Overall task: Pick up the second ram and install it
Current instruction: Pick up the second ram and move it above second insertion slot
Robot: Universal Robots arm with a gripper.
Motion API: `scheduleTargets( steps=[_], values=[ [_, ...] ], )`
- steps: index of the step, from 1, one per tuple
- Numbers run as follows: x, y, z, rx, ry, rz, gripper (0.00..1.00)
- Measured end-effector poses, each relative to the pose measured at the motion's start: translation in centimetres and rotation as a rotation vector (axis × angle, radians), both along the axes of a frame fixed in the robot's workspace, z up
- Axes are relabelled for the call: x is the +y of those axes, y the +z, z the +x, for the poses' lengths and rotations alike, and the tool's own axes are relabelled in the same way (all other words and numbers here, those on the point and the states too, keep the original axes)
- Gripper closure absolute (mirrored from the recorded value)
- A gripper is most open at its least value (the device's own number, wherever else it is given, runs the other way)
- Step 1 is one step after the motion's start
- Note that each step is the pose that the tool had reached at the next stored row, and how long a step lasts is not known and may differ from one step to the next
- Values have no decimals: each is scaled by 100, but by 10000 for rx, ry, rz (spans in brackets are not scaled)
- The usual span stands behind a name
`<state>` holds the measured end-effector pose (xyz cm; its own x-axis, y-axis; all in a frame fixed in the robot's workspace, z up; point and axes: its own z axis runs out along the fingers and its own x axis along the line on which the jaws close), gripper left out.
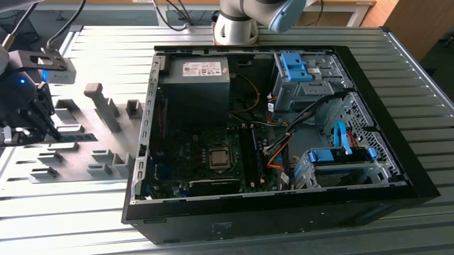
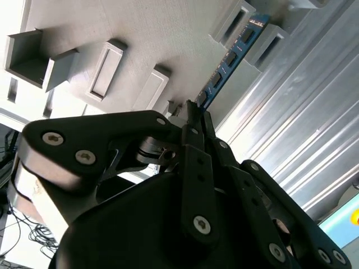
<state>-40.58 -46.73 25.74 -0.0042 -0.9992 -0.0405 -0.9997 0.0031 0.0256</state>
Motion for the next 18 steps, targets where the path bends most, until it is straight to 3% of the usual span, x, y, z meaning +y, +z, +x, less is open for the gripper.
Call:
scheduleTargets(
  steps=[18],
  values=[
    [2,390,0,-1,-13,0,86]
  ],
)
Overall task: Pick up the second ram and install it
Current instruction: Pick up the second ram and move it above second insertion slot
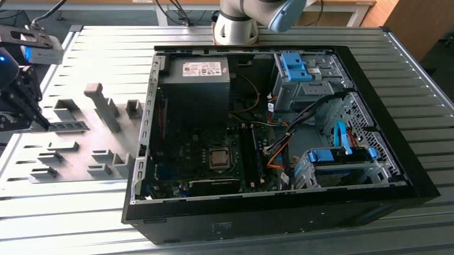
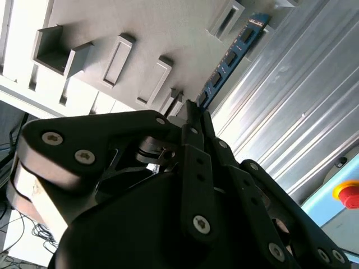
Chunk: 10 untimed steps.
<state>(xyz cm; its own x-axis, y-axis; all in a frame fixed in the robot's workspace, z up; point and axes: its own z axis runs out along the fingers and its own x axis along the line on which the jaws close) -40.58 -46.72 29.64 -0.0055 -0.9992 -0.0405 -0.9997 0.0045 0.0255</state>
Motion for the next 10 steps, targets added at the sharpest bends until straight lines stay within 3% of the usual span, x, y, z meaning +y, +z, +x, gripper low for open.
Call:
scheduleTargets(
  steps=[10],
  values=[
    [0,214,0,1,-4,0,86]
  ],
)
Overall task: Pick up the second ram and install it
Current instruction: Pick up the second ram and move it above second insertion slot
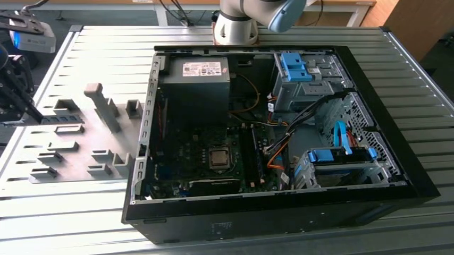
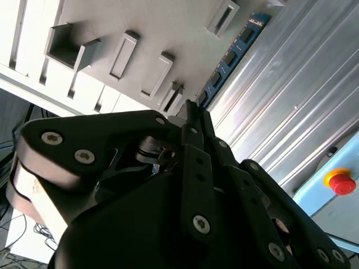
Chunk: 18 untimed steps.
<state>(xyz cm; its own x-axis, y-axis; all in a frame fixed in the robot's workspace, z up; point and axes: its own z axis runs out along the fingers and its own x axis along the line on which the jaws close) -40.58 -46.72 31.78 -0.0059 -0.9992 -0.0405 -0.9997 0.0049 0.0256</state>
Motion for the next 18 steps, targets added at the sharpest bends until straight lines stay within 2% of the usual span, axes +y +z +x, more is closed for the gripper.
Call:
scheduleTargets(
  steps=[18],
  values=[
    [1,438,0,0,-27,0,86]
  ],
)
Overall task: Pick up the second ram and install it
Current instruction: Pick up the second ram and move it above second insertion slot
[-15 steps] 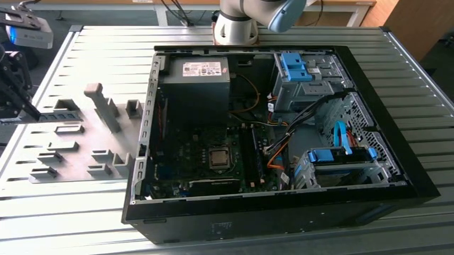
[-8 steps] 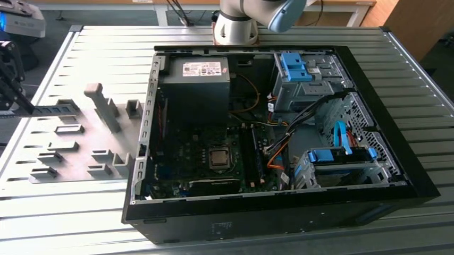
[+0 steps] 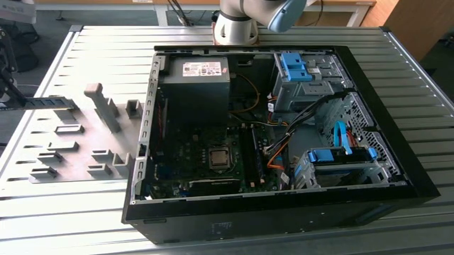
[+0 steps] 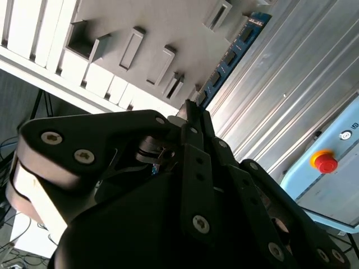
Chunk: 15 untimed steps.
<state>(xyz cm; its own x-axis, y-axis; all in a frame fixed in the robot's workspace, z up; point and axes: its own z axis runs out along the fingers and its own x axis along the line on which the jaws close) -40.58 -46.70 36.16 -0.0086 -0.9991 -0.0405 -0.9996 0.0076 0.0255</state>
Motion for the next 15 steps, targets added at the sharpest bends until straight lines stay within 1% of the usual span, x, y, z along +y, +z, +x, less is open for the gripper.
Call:
scheduleTargets(
  steps=[11,12,15],
  values=[
    [2,268,0,0,-22,0,86],
    [2,281,0,0,-24,0,86],
    [2,284,0,-1,-26,0,86]
  ],
)
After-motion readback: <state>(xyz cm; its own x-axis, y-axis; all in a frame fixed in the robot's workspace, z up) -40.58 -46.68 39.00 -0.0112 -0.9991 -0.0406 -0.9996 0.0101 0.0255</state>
